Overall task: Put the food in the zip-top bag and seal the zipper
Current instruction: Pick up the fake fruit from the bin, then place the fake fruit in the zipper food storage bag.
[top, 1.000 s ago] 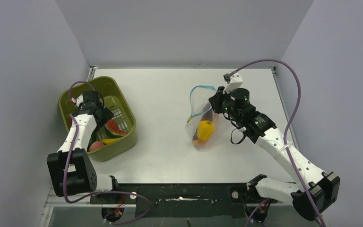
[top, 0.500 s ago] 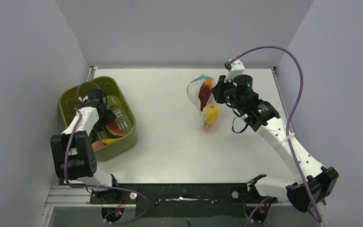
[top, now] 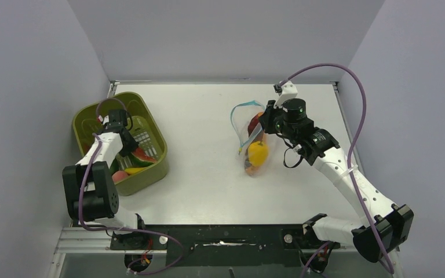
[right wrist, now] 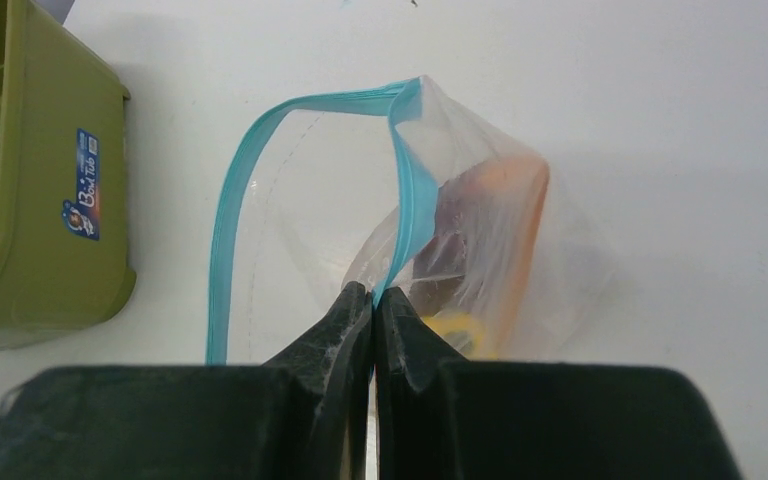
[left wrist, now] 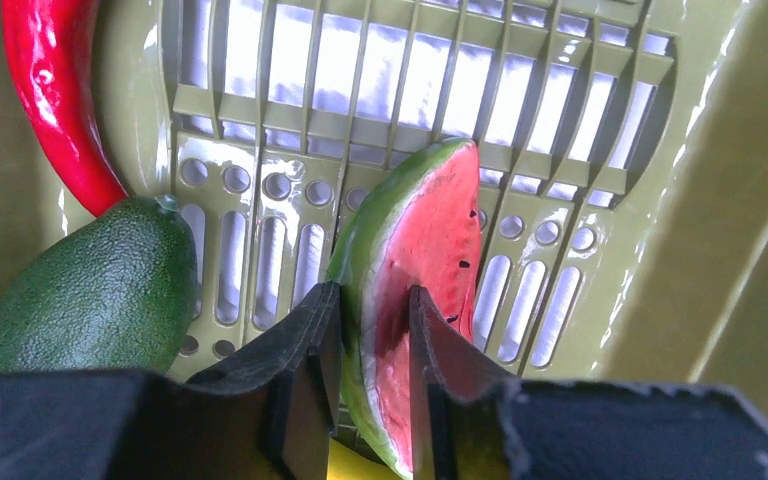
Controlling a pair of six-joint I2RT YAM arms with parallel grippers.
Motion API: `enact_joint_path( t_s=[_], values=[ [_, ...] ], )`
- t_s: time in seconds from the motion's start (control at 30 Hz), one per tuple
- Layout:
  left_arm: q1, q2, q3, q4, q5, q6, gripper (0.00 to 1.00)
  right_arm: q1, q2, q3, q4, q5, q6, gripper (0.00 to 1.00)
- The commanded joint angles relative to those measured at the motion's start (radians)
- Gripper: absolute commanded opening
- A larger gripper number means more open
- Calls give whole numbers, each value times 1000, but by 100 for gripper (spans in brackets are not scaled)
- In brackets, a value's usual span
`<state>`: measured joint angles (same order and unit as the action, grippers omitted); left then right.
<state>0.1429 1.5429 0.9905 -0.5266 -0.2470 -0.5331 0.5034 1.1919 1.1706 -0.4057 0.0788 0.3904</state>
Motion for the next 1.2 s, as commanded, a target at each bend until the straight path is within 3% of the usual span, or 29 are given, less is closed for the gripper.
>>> enact_joint_path(
  t_s=[0.0,0.5,0.87,1.17],
  values=[
    [-23,-58,-1,85,-35,32,8,-4,-62,-32,82,1,55,0],
    [-69,-341,-102,218,-53,39,6,44,-180,-187,163,-47,139,0],
    [-128,-493,7,143,-2,41,5,155,-200,-226,193,-39,216,0],
    [-191,-608,61,131,127,26,4,183,-153,-201,217,-74,249,0]
  ],
)
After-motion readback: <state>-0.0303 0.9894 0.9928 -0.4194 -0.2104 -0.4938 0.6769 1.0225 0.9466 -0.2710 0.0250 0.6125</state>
